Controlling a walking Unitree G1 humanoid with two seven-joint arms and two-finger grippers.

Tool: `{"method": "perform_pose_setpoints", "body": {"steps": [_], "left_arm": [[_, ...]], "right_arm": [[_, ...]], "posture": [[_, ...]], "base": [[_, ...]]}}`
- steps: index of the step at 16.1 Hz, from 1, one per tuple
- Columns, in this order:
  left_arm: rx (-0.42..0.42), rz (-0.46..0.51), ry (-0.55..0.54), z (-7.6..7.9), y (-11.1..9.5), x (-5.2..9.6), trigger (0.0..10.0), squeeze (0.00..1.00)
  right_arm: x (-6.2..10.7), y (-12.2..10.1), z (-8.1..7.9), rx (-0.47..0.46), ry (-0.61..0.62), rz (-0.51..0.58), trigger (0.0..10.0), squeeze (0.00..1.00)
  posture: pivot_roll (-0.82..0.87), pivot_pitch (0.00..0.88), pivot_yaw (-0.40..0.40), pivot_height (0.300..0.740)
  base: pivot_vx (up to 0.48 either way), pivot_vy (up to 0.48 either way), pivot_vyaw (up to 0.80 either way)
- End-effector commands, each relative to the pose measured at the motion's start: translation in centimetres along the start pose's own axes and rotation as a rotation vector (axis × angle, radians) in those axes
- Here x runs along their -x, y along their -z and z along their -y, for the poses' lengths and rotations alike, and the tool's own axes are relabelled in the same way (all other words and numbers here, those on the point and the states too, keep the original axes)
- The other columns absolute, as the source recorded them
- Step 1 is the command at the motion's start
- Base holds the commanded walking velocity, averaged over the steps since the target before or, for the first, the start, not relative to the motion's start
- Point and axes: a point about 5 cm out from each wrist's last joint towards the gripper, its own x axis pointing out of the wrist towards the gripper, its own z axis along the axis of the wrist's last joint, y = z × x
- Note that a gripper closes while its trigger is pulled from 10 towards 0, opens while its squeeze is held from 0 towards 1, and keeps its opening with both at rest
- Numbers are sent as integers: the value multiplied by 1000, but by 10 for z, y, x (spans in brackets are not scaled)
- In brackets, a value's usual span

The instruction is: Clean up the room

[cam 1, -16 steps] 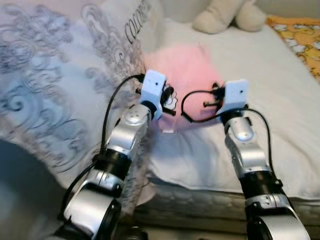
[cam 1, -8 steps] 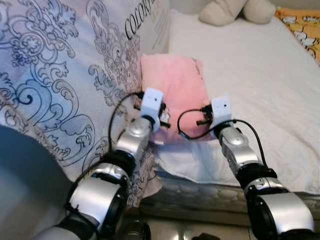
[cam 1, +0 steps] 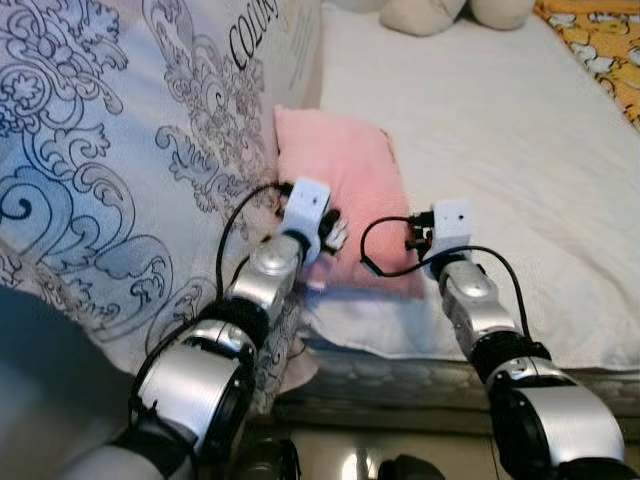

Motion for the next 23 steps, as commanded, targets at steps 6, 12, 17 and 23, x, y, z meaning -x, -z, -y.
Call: {"method": "perform_pose_setpoints", "body": {"steps": [6,12,17,23], "left_arm": [[-167,81,41,-15,-29,-3,10000,1000],[-206,149,-17,-39,-67,-5,10000,1000],[-100,227,5,-46,-62,5,10000,1000],[51,314,-94,-32,-18,88,10000,0]], "right_arm": [[1,-17,-19,-40,14,147,10000,1000],[3,-24,-26,-69,19,202,10000,1000],[13,-26,-21,-87,34,258,10000,1000],[84,-33,11,30,160,418,10000,0]], "posture": [[-77,73,67,740],[-91,79,85,740],[-86,0,104,740],[-64,0,42,740]], "base": [[0,0,0],[0,0,0],[0,0,0],[0,0,0]]}}
